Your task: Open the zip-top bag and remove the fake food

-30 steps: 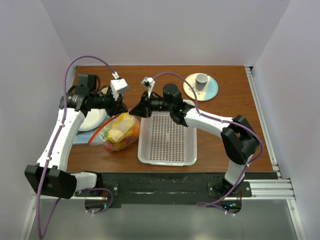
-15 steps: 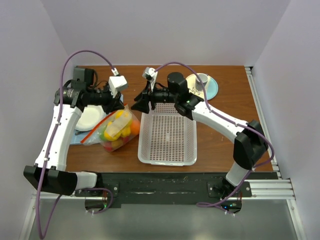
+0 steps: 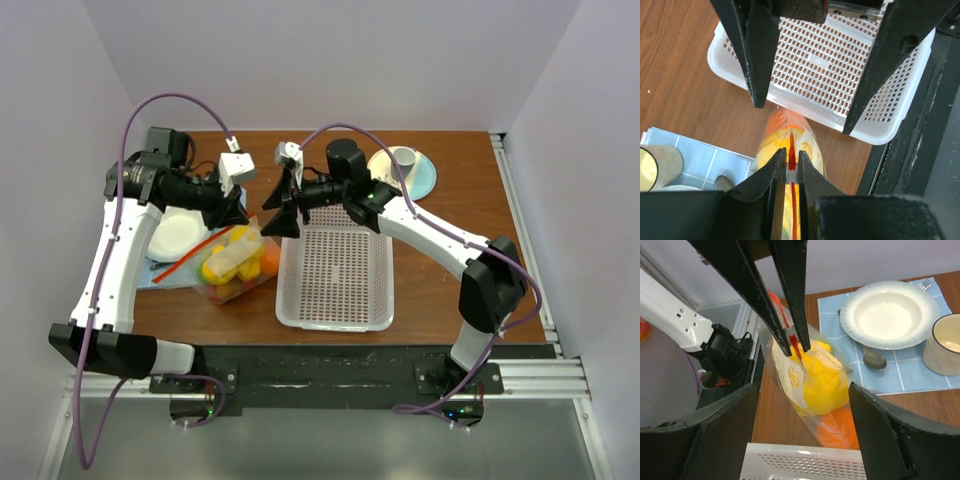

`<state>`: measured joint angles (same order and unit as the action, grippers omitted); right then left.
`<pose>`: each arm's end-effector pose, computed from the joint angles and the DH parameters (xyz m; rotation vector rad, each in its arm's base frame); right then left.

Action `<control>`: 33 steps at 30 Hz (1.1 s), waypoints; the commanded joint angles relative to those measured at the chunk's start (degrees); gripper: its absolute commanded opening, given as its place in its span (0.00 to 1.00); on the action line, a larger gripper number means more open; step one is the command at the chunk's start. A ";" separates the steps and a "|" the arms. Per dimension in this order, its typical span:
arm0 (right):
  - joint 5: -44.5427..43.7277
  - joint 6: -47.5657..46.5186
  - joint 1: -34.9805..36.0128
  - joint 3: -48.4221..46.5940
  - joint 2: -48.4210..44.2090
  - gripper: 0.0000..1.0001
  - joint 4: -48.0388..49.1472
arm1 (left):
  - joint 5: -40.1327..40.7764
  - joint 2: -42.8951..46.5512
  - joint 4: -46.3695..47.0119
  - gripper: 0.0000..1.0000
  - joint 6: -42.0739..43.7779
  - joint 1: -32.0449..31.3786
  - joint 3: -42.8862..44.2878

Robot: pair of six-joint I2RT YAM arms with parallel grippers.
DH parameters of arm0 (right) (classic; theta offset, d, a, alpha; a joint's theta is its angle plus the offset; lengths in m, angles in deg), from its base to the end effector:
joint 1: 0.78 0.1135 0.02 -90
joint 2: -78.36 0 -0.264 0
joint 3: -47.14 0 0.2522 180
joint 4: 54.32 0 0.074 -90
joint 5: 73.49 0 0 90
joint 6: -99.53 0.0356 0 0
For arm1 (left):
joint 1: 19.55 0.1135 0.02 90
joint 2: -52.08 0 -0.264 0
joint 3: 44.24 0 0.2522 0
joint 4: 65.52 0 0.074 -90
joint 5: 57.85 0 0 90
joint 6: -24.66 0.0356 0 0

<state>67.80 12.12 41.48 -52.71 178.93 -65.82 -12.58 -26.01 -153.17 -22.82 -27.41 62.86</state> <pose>0.2882 0.2994 0.3495 -1.2520 1.4401 1.3373 0.2321 -0.0573 0.4093 1.2240 1.9758 -0.7138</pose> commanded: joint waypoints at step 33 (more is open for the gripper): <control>9.63 9.28 0.54 -0.31 4.37 0.09 11.10 | 0.60 0.12 0.49 0.00 -2.18 -6.82 0.01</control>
<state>76.10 19.85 41.66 -51.24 183.52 -56.75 -12.02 -26.36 -155.09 -24.28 -33.57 64.30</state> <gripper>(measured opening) 0.181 0.177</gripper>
